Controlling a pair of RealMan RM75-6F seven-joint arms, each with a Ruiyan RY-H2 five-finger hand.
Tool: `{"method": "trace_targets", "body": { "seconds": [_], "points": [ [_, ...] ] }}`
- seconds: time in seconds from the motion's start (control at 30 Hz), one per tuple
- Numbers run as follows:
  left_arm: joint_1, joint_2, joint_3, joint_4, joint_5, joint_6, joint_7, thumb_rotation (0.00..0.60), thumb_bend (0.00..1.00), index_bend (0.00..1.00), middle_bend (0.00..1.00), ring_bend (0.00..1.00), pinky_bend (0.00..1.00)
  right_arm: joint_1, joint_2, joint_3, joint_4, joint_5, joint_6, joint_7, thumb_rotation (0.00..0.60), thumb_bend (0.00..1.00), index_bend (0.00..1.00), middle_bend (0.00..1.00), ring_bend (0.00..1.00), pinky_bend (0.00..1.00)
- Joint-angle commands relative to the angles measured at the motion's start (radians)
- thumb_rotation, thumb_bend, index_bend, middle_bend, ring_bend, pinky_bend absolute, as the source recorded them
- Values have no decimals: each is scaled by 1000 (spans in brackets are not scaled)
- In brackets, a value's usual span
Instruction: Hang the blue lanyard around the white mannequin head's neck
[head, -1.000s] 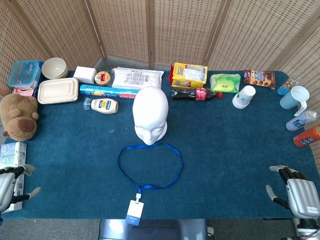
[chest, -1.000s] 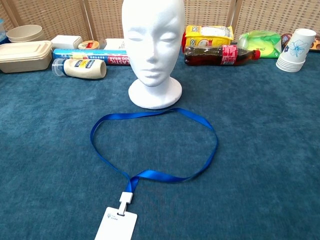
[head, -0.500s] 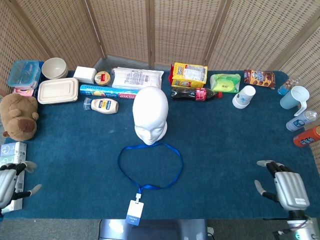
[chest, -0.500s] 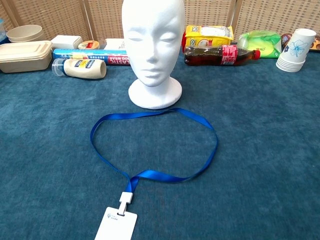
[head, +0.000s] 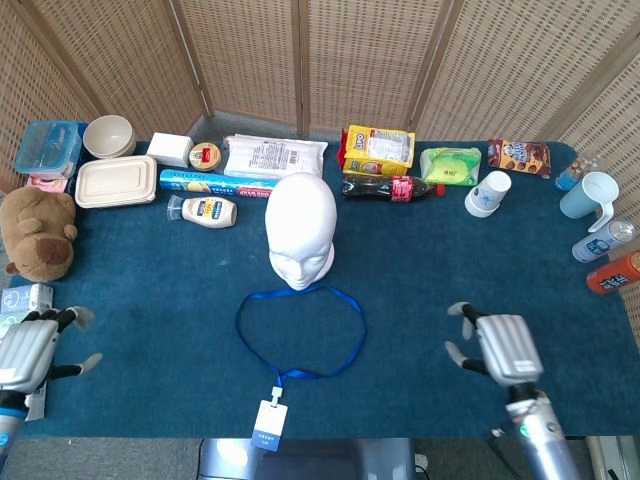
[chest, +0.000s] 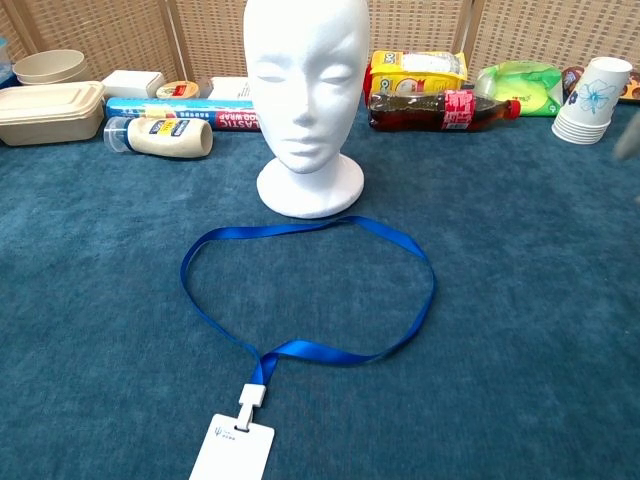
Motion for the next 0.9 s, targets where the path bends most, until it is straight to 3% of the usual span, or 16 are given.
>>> {"method": "trace_targets", "body": {
  "seconds": [0.03,0.3,0.57,0.9],
  "points": [
    [-20,-10,-12,6,-14,-20,15,543,180,351,441,373,262,70,-84,41,14,67,-52,-69,497,309,469,868,1000,999],
    [-68,-22,-34,11,-29,-59,46,546,181,352,441,373,261,165,-218,72,80,172,-94,-167,497,303,550,994,1000,1000],
    [-101,-26,-46,20,-54,-86,58,544,179,351,441,373,262,263,-352,107,146,317,-92,-307,496,304,558,1000,1000,1000],
    [-109,-16,-44,20,-57,-81,58,543,180,352,441,373,262,328,-416,115,183,419,-80,-373,496,303,558,1000,1000,1000]
  ]
}}
